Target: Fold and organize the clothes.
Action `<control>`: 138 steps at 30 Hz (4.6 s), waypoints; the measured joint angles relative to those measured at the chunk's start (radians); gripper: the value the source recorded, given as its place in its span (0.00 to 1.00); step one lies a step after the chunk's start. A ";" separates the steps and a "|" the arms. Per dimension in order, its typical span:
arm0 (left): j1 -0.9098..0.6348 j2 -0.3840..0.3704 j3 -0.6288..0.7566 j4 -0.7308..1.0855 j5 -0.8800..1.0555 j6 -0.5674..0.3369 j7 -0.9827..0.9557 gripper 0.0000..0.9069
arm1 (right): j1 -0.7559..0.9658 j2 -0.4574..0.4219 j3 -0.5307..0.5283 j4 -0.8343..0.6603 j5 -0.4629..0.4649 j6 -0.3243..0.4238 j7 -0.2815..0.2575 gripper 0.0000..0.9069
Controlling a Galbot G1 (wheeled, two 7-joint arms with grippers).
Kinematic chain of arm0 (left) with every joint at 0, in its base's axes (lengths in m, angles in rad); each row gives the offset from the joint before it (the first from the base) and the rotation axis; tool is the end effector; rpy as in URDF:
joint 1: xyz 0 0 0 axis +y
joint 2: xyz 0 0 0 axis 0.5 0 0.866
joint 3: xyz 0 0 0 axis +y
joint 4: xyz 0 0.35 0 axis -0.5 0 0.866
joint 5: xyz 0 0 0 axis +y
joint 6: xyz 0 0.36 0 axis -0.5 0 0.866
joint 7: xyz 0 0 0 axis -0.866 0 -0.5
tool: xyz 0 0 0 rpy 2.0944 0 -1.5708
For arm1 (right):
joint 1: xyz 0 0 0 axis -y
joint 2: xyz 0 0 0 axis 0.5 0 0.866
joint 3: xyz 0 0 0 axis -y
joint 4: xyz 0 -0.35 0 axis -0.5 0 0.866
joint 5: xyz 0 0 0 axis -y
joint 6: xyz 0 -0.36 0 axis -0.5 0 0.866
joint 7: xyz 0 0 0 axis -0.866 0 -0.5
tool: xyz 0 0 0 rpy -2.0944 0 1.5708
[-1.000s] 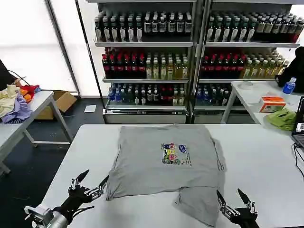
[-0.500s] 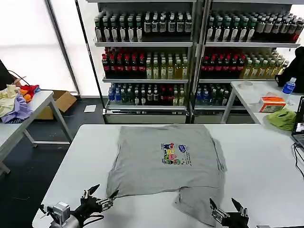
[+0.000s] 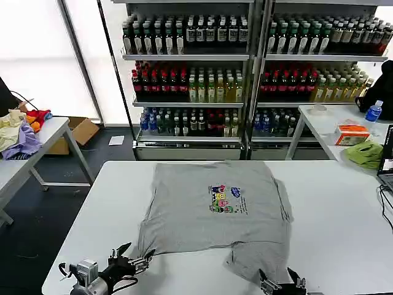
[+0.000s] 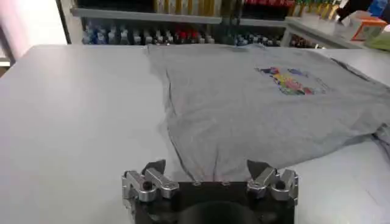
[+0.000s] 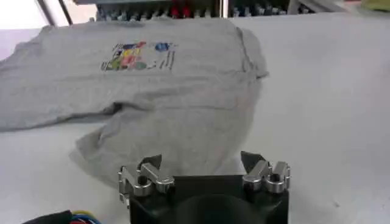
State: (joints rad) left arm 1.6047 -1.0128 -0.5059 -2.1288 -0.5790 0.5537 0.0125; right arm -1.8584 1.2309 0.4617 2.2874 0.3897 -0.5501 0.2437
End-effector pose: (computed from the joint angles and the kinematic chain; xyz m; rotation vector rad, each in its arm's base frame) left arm 0.1861 0.0798 -0.2787 -0.4251 -2.4669 0.0390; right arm 0.1049 -0.0220 -0.2740 0.0848 -2.4328 -0.0303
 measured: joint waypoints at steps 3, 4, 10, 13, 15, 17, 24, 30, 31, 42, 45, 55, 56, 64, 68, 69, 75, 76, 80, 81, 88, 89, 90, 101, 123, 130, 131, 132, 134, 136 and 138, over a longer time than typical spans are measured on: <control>-0.005 -0.005 0.011 0.014 0.007 0.000 -0.001 0.02 | -0.007 0.000 -0.010 0.001 -0.006 0.001 -0.005 0.00; -0.006 -0.006 0.013 0.018 0.009 -0.002 -0.001 0.02 | -0.009 0.001 -0.012 0.000 -0.009 0.003 -0.006 0.00; -0.002 -0.019 0.022 0.030 0.017 -0.013 -0.003 0.02 | -0.014 0.004 -0.018 -0.001 -0.015 0.015 -0.012 0.00; 0.000 -0.027 0.028 0.034 0.021 -0.019 -0.004 0.02 | -0.015 0.002 -0.015 -0.004 -0.015 0.020 -0.017 0.00; 0.004 -0.031 0.033 0.035 0.025 -0.023 -0.005 0.02 | -0.017 0.000 -0.014 -0.006 -0.015 0.026 -0.022 0.00; 0.008 -0.035 0.037 0.036 0.030 -0.027 -0.006 0.01 | -0.022 -0.001 -0.012 -0.006 -0.015 0.035 -0.030 0.00; 0.014 -0.052 0.047 0.048 0.042 -0.058 -0.025 0.02 | -0.042 -0.002 -0.001 0.005 -0.013 0.078 -0.056 0.00; 0.034 -0.068 0.039 0.035 0.073 -0.096 -0.036 0.01 | -0.083 -0.002 0.014 0.039 -0.020 0.131 -0.082 0.00; 0.038 -0.071 0.036 0.031 0.079 -0.099 -0.038 0.02 | -0.094 -0.001 0.017 0.046 -0.023 0.140 -0.086 0.00; 0.130 -0.081 -0.013 -0.086 0.150 -0.105 -0.048 0.02 | -0.290 -0.001 0.037 0.140 -0.075 0.260 -0.141 0.00; 0.166 -0.076 -0.030 -0.121 0.167 -0.099 -0.048 0.02 | -0.354 -0.003 0.049 0.154 -0.087 0.304 -0.164 0.00; 0.268 -0.065 -0.073 -0.221 0.200 -0.059 -0.047 0.02 | -0.383 0.013 0.074 0.159 -0.084 0.406 -0.196 0.00; 0.268 -0.062 -0.075 -0.224 0.200 -0.054 -0.047 0.02 | -0.366 0.015 0.074 0.157 -0.079 0.408 -0.195 0.00; 0.188 -0.038 -0.081 -0.222 0.170 -0.014 -0.042 0.02 | -0.131 -0.003 0.062 0.114 0.006 0.399 -0.148 0.00; 0.110 -0.029 -0.073 -0.194 0.145 -0.002 -0.032 0.02 | 0.003 -0.018 0.048 0.074 0.047 0.383 -0.123 0.00; 0.086 -0.027 -0.070 -0.182 0.137 0.000 -0.028 0.02 | 0.034 -0.022 0.044 0.063 0.055 0.379 -0.119 0.00; -0.032 -0.015 -0.053 -0.111 0.106 0.009 -0.005 0.02 | 0.212 -0.039 0.012 -0.025 0.081 0.359 -0.104 0.00; -0.050 -0.017 -0.049 -0.098 0.103 0.010 -0.003 0.02 | 0.239 -0.042 0.007 -0.043 0.082 0.356 -0.103 0.00; -0.122 -0.027 -0.034 -0.038 0.088 0.014 0.002 0.10 | 0.343 -0.051 -0.018 -0.123 0.084 0.345 -0.103 0.00; -0.139 -0.030 -0.031 -0.024 0.085 0.015 0.002 1.00 | 0.370 -0.052 -0.026 -0.148 0.084 0.342 -0.103 0.00; -0.254 -0.057 -0.002 0.085 0.070 0.018 0.004 1.00 | 0.514 -0.040 -0.071 -0.299 0.081 0.311 -0.106 1.00; -0.269 -0.062 0.003 0.102 0.069 0.018 0.008 1.00 | 0.528 -0.038 -0.073 -0.313 0.083 0.306 -0.106 1.00; -0.281 -0.065 0.005 0.115 0.069 0.018 0.007 1.00 | 0.539 -0.037 -0.075 -0.324 0.085 0.301 -0.107 1.00; -0.332 -0.072 -0.018 0.193 0.065 0.017 -0.010 1.00 | 0.573 -0.051 -0.044 -0.338 0.102 0.253 -0.099 1.00; -0.225 -0.100 0.005 0.155 0.094 0.013 -0.016 1.00 | 0.355 -0.003 0.019 -0.233 -0.005 0.139 -0.001 0.00; -0.214 -0.113 0.022 0.163 0.101 0.002 -0.016 0.30 | 0.338 0.001 0.006 -0.238 -0.018 0.127 0.016 0.00; -0.211 -0.116 0.026 0.163 0.102 0.002 -0.015 0.16 | 0.335 0.001 0.005 -0.238 -0.019 0.126 0.016 0.00; -0.209 -0.119 0.029 0.164 0.105 0.001 -0.016 0.10 | 0.333 0.002 0.004 -0.238 -0.019 0.125 0.017 0.00; -0.205 -0.125 0.036 0.168 0.109 -0.002 -0.017 0.06 | 0.330 0.002 0.002 -0.238 -0.019 0.123 0.019 0.00; -0.204 -0.130 0.041 0.170 0.114 -0.007 -0.021 0.04 | 0.329 0.001 0.001 -0.238 -0.018 0.122 0.020 0.00; -0.206 -0.137 0.047 0.172 0.118 -0.009 -0.026 0.04 | 0.329 0.001 0.000 -0.239 -0.016 0.121 0.021 0.00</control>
State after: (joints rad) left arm 1.3984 -1.1498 -0.4587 -1.9565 -0.4605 0.5448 -0.0132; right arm -1.5297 1.2315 0.4616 2.0488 0.3740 -0.4288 0.2644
